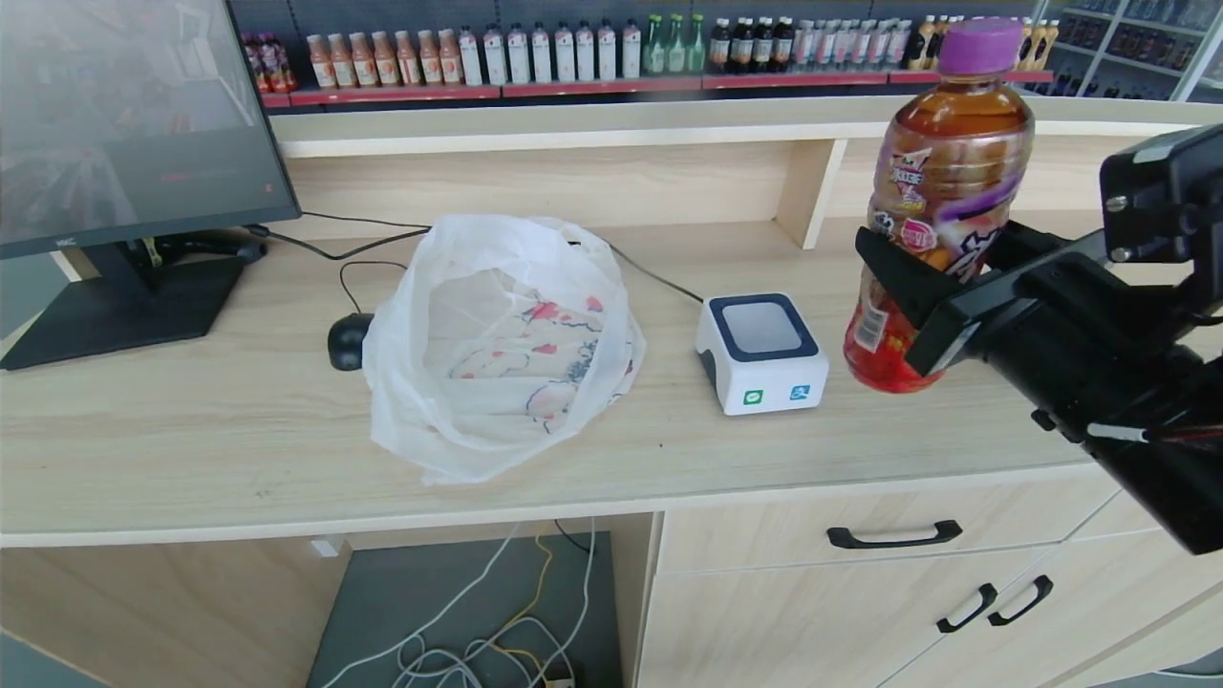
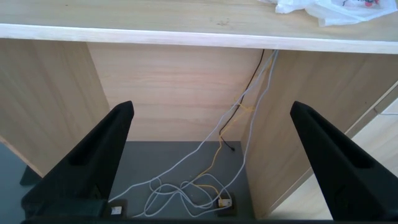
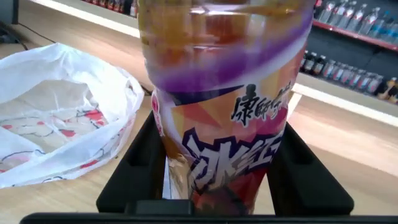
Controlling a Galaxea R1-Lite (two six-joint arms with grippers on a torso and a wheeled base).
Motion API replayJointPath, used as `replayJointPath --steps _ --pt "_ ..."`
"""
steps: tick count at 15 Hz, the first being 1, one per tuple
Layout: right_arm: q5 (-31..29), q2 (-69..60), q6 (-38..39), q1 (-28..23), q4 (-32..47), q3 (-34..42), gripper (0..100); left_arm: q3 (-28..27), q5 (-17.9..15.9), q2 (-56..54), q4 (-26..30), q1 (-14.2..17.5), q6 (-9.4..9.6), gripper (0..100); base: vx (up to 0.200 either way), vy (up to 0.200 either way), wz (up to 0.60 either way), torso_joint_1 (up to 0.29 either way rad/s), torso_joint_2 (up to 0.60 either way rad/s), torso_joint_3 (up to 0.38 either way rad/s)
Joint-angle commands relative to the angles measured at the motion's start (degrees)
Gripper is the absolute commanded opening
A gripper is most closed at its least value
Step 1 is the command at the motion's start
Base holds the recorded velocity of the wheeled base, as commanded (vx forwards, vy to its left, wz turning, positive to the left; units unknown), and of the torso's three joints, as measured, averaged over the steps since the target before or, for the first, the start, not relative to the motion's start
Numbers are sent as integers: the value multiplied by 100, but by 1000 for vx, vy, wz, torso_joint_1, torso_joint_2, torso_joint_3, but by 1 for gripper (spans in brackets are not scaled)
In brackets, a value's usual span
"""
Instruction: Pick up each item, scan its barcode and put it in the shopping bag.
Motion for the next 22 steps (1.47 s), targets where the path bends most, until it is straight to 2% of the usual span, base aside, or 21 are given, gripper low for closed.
replayJointPath --steps 1,3,5,7,8,12,17,19,22 --pt "66 586 -709 109 -46 -656 0 0 1 -2 0 2 -1 100 0 0 0 0 0 0" --pt "198 999 -1359 346 -151 -1333 0 0 1 -2 0 2 -1 100 0 0 0 0 0 0" --pt "787 1764 -2414 487 -881 -1992 0 0 1 -2 0 2 -1 100 0 0 0 0 0 0" --pt "1437 2221 -3003 469 -1197 -2142 0 0 1 -2 0 2 -1 100 0 0 0 0 0 0" --pt "1596 2300 -3179 443 -1224 -2124 0 0 1 -2 0 2 -1 100 0 0 0 0 0 0" --pt "3063 2634 -4418 267 -1215 -2150 0 0 1 -2 0 2 -1 100 0 0 0 0 0 0" --pt "3819 2774 -4813 -146 -1206 -2036 0 0 1 -2 0 2 -1 100 0 0 0 0 0 0" --pt "3828 2642 -5042 74 -1171 -2010 0 0 1 -2 0 2 -1 100 0 0 0 0 0 0" --pt "3925 2660 -5218 -84 -1171 -1808 0 0 1 -2 0 2 -1 100 0 0 0 0 0 0"
